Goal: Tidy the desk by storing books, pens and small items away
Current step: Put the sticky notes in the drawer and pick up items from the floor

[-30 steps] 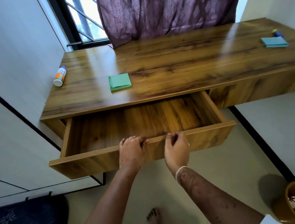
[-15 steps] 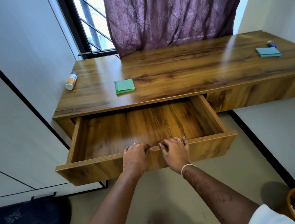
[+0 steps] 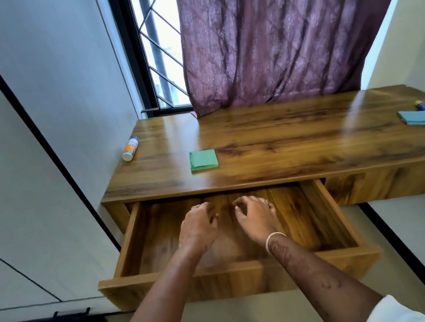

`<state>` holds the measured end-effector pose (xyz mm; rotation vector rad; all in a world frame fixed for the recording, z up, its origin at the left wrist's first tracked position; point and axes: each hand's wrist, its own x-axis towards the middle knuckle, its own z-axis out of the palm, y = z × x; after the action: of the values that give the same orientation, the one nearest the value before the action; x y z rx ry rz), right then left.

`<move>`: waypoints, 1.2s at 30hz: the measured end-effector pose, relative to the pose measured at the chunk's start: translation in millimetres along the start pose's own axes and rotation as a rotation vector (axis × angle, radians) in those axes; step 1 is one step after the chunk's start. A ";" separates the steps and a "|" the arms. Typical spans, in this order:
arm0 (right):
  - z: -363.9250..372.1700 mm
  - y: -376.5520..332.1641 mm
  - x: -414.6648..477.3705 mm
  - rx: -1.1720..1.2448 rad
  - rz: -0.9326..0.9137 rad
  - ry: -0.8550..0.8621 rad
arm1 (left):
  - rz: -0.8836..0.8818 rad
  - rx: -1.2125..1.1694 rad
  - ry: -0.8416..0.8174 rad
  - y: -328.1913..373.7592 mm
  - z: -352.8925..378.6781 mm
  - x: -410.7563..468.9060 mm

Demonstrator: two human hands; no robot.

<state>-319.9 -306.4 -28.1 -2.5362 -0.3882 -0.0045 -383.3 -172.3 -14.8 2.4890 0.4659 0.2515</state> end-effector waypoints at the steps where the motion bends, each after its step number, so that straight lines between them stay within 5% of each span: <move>1: -0.4 -5.8 13.8 0.018 -0.002 0.007 | -0.012 -0.019 0.011 -0.2 -4.2 12.6; 11: 23.9 -42.3 152.2 0.041 0.070 -0.062 | -0.162 -0.111 -0.044 -21.2 -16.8 158.3; 20: 58.7 -49.7 206.7 0.068 0.163 -0.108 | -0.245 0.118 -0.204 -38.5 5.7 225.1; 27: 59.6 -40.5 207.1 0.386 0.233 0.053 | -0.281 -0.196 0.071 -28.9 13.7 229.1; 36: 15.4 -4.6 148.0 0.906 0.422 0.150 | -0.373 -0.795 0.003 21.4 18.7 168.5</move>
<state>-180.6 -253.9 -25.8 -1.6568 0.1898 0.1145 -217.1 -133.9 -5.1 1.5980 0.6634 0.2309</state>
